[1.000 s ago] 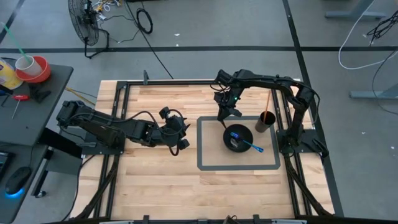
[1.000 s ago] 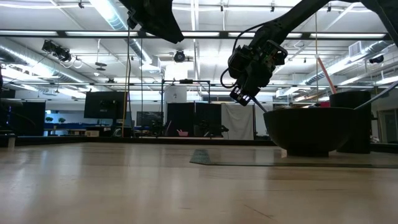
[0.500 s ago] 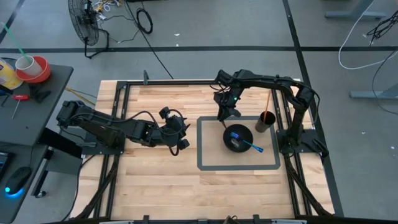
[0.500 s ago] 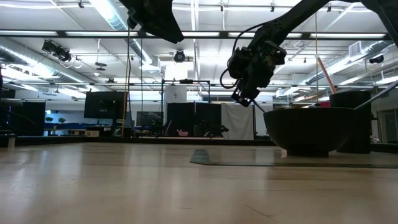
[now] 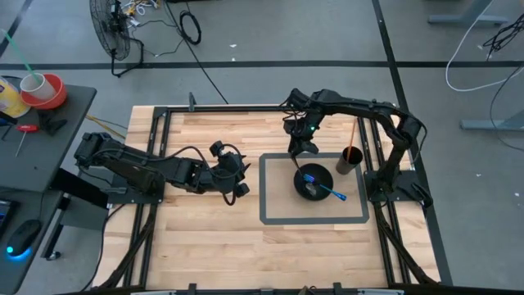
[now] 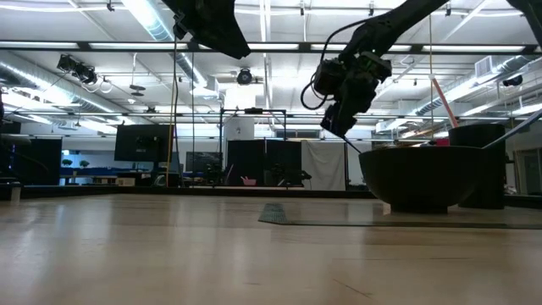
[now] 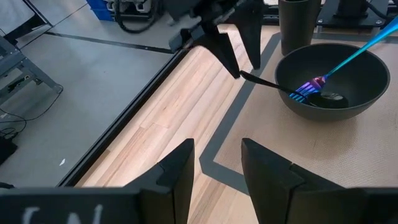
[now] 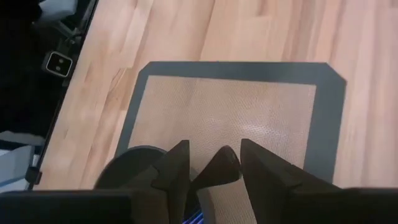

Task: Pick & Place Utensil
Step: Put the black spoon into the black bowl, then return to Home Position

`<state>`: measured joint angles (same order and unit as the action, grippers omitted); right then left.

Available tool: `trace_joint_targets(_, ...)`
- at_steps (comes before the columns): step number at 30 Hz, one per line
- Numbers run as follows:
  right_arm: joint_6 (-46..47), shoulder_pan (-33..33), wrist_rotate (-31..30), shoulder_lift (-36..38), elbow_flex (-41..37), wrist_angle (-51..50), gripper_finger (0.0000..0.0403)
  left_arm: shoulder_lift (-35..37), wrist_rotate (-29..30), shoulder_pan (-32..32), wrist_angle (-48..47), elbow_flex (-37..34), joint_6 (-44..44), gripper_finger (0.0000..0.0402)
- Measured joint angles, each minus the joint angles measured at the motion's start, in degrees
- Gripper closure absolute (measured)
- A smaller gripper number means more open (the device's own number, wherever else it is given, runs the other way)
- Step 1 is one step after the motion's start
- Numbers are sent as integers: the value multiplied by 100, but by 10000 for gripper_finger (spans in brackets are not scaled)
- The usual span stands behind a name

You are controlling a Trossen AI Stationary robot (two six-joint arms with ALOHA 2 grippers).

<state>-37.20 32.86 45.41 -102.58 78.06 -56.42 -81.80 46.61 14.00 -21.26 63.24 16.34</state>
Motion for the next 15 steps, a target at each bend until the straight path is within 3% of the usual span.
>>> trace_joint_targets(15, 661, -82, -750, 1814, 0, 92, 250, 0, -238, 9, 4, 0, 126, 264)
